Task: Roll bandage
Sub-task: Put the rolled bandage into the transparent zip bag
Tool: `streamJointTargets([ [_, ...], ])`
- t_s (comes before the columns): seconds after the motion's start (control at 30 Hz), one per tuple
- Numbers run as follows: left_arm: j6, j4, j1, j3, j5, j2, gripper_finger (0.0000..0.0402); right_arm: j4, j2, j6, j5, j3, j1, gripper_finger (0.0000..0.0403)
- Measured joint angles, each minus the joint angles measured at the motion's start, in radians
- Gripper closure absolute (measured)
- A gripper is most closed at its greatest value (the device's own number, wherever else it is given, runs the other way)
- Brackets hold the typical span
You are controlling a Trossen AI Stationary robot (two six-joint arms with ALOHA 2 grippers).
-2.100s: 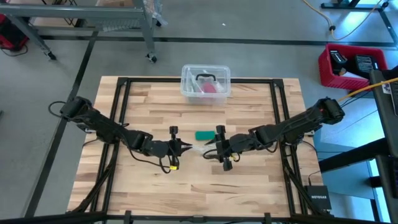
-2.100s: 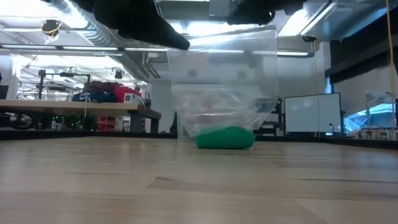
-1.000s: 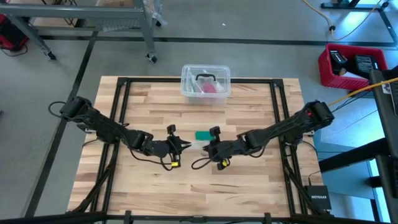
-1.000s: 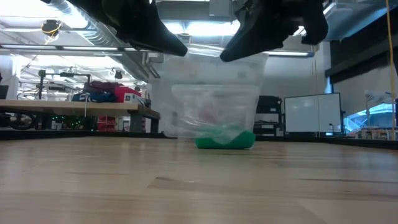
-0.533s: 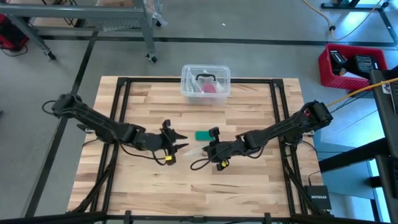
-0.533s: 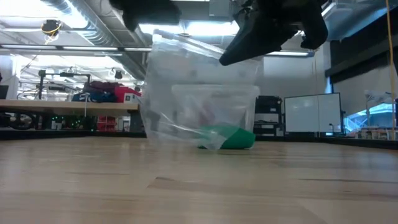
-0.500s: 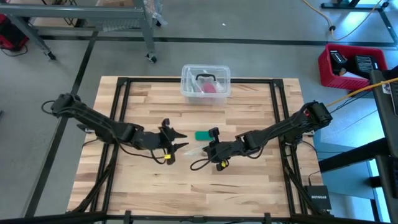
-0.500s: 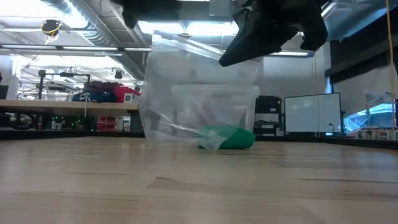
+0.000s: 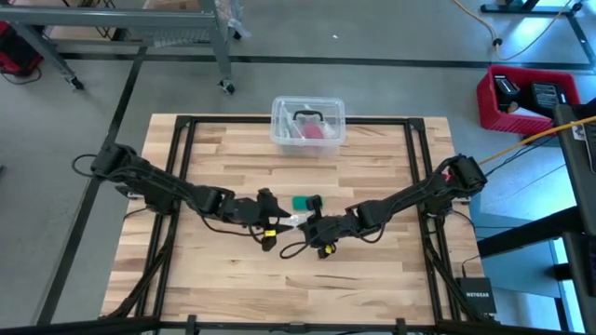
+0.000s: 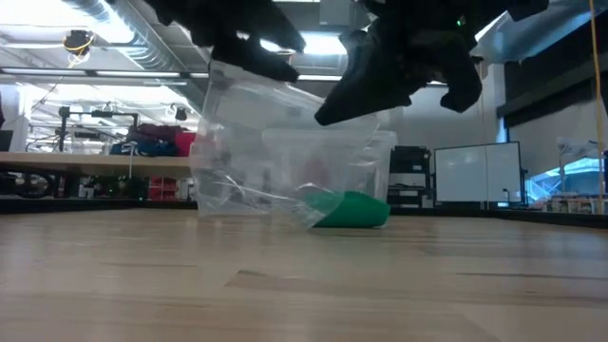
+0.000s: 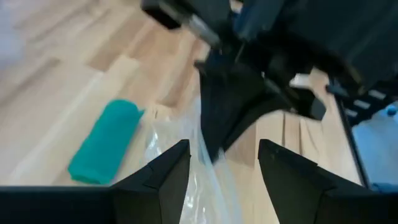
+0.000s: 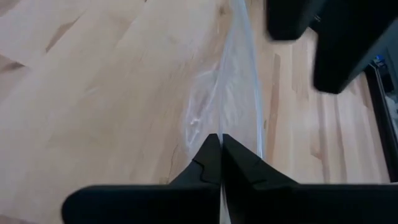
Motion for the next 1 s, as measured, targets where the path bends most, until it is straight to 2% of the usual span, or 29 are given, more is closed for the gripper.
streamJointTargets([
  [0.47,0.034,-0.076,0.011,0.0,-0.006,0.045,0.0218,0.008,0.0,-0.017,0.017,0.0,0.0,0.0396],
  [0.77,0.001,-0.145,0.04,0.0,-0.008,0.051,0.0223,0.01,0.0,-0.017,0.017,0.0,0.0,0.0399],
  [1.0,-0.005,-0.139,0.057,0.0,0.128,0.071,0.0274,0.059,0.0,-0.019,0.016,0.0,0.0,0.0399],
])
